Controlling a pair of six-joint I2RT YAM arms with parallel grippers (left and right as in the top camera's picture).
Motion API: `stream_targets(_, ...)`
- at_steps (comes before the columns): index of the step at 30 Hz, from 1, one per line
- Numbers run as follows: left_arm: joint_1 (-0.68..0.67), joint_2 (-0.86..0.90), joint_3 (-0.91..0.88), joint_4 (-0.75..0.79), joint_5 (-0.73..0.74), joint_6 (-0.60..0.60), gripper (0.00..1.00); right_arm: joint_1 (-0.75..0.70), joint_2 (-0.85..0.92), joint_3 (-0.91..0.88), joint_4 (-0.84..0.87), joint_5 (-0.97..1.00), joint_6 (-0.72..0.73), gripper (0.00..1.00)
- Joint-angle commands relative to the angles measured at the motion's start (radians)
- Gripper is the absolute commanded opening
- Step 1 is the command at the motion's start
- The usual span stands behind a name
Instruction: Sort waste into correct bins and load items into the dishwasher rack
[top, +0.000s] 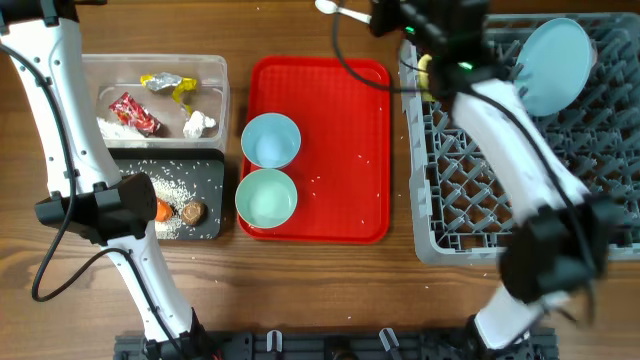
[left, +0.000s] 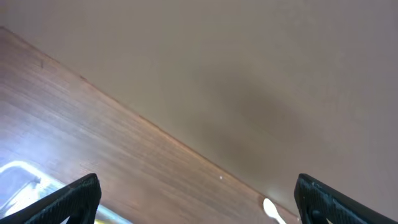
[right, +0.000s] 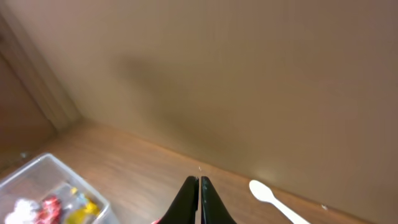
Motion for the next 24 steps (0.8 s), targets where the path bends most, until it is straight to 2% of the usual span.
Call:
stream_targets(1,0.009,0.007,-0.005,-0.018,0.016,-0.010,1.00,0.032,0.276,0.217,-0.002,0.119,-0.030,0.04)
stream_targets(5,0.009,0.007,-0.005,-0.018,0.016,-0.010,1.00,0.033,0.474,0.394,-0.012,0.245,-0.054,0.04)
stream_targets(11,0.009,0.007,-0.005,-0.018,0.016,-0.010,1.00,0.032,0.575,0.404,0.061,0.431,-0.109,0.04)
stream_targets(24,0.009,0.007,-0.005,-0.018,0.016,-0.010,1.00,-0.013,0.707,0.404,0.129,0.493,-0.076,0.04)
